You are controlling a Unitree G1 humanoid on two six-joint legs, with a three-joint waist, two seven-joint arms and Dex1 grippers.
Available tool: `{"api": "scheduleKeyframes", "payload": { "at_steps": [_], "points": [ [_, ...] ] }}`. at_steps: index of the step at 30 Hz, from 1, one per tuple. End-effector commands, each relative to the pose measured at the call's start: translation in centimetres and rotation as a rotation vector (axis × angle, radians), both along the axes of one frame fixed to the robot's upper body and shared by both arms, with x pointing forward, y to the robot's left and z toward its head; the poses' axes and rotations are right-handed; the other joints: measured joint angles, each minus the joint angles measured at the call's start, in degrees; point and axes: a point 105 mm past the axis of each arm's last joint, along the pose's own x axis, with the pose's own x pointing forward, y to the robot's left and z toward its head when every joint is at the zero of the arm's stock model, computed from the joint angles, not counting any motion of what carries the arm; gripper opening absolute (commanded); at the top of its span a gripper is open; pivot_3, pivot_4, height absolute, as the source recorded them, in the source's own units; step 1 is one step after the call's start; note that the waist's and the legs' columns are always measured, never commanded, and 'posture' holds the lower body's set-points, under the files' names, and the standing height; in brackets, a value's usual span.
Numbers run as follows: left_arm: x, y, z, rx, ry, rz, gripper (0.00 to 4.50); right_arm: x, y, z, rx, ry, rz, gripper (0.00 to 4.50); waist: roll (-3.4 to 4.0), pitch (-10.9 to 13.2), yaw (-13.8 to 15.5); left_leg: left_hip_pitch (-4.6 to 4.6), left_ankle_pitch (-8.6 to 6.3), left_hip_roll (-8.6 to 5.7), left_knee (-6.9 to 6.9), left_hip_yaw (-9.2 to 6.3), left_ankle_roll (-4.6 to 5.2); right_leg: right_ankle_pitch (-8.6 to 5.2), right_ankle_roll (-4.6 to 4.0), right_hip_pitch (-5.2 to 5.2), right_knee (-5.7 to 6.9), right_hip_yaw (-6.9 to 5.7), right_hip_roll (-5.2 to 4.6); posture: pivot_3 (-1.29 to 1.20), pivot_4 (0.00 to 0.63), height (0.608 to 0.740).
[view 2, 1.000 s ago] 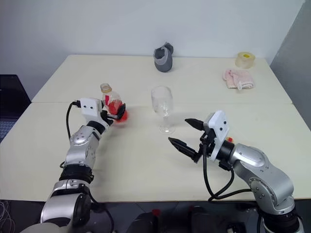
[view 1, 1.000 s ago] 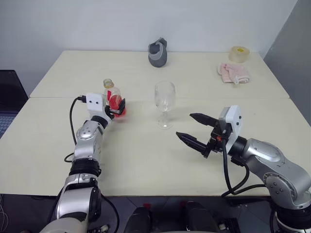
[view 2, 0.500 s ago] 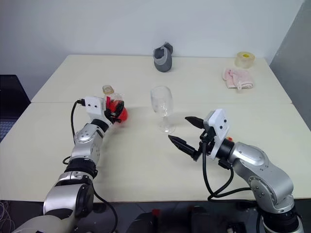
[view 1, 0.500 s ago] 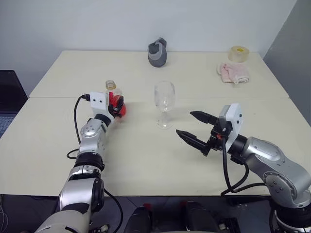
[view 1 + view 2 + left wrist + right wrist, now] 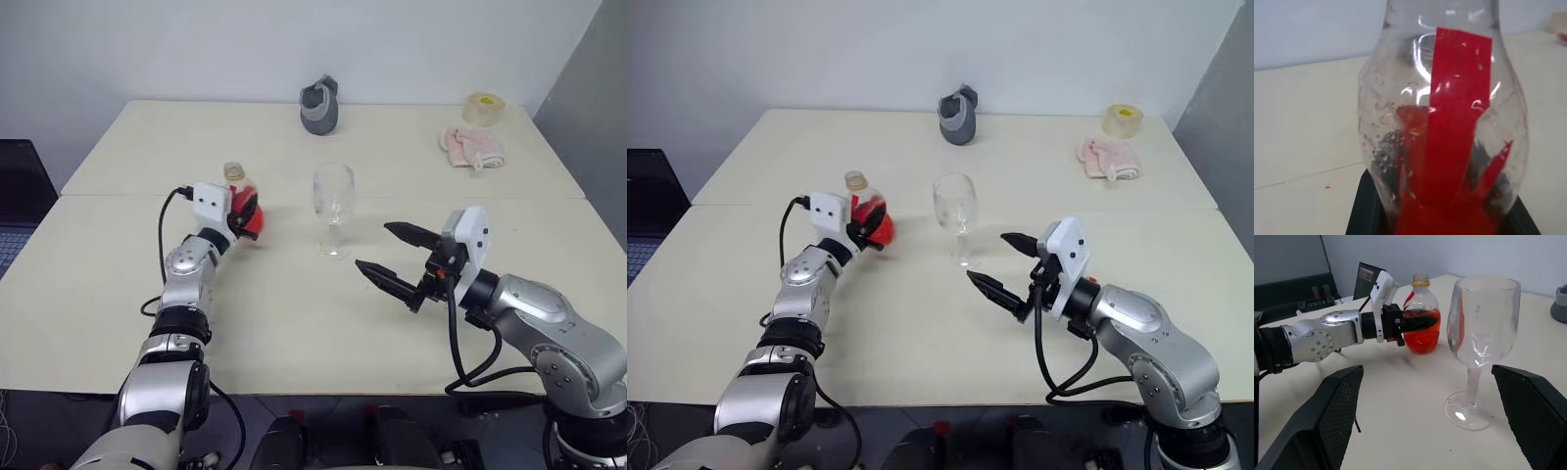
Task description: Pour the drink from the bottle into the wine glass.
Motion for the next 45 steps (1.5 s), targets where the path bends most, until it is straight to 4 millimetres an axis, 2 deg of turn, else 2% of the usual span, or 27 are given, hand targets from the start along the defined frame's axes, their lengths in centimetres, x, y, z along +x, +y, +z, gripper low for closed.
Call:
{"api": "scheduleKeyframes", "payload": {
  "at_steps": [1, 9, 16, 25, 45],
  "points": [
    [0.0, -1.8, 4.8, 0.14, -0.13, -0.122, 0.9, 0.5, 0.0, 1.8, 0.012, -0.066, -0.011, 4.5, 0.0, 0.0, -0.02, -0.02, 0.01, 0.0, 0.0, 0.0, -0.01, 0.0, 0.0, -0.02, 0.0, -0.01, 0.0, 0.0, 0.15, 0.74],
    [0.4, -4.4, 9.2, 0.379, -0.255, -0.273, 0.9, 2.8, 0.1, 4.7, 0.019, -0.121, -0.064, 4.5, -0.01, 0.01, -0.03, -0.09, 0.01, -0.39, -0.01, -0.08, 0.0, 0.0, 0.0, -0.09, 0.0, -0.06, -0.03, 0.0, 0.15, 0.74],
    [0.8, -5.5, 11.3, 0.554, -0.347, -0.324, 0.9, 4.1, 0.6, 5.7, 0.001, -0.157, -0.092, 4.5, -0.01, 0.01, -0.13, -0.38, 0.09, -0.53, 0.03, -0.09, -0.1, 0.0, 0.0, -0.37, 0.02, -0.04, -0.13, 0.0, 0.15, 0.74],
    [0.9, -5.7, 12.1, 0.797, -0.446, -0.322, 0.9, 4.6, 1.3, 5.9, -0.002, -0.171, -0.101, 4.5, -0.01, 0.01, -0.22, -0.57, 0.13, -0.61, 0.04, -0.11, -0.07, 0.0, 0.0, -0.6, 0.1, 0.0, -0.17, 0.0, 0.15, 0.74],
    [0.8, -6.7, 14.0, 0.992, -0.56, -0.333, 0.9, 5.1, 1.9, 5.8, 0.001, -0.191, -0.104, 4.5, -0.01, 0.01, -1.09, -0.74, 0.19, -0.68, 0.05, -0.1, -0.08, 0.01, 0.01, -0.79, 0.18, 0.01, -0.22, 0.0, 0.15, 0.74]
  ]
}}
